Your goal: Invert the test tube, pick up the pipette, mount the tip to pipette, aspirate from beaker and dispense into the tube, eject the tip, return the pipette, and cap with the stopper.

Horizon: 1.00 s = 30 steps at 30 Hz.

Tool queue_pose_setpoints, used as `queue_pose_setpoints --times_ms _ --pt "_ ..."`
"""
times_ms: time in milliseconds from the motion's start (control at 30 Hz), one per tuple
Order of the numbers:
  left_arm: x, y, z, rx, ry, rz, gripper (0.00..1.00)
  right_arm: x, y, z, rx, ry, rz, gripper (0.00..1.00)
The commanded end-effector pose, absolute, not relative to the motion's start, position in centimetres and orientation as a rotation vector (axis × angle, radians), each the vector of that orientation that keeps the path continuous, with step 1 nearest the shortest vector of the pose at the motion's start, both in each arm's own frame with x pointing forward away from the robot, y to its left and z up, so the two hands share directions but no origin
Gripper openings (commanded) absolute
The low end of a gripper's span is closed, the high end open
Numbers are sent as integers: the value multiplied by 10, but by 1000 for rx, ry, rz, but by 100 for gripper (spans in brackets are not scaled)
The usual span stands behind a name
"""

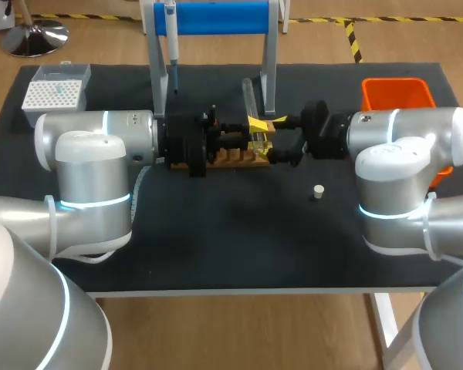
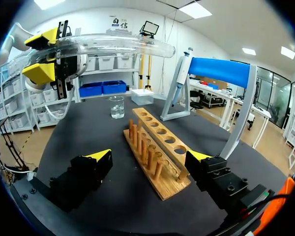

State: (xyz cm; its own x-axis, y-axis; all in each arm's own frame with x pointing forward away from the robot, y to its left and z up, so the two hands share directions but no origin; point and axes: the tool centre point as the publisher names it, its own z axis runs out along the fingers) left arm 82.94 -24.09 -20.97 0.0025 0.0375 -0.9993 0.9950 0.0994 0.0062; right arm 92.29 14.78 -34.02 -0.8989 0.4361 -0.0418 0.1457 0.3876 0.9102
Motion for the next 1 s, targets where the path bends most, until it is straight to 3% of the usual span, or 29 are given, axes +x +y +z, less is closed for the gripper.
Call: queue_pose_setpoints --times_ms 33,1000 --pt "829 -241 -210 1163 1277 -1111 0 923 150 -343 509 2368 1519 100" --pt "829 -241 -210 1163 1277 -1111 0 938 161 -349 482 2351 1479 100"
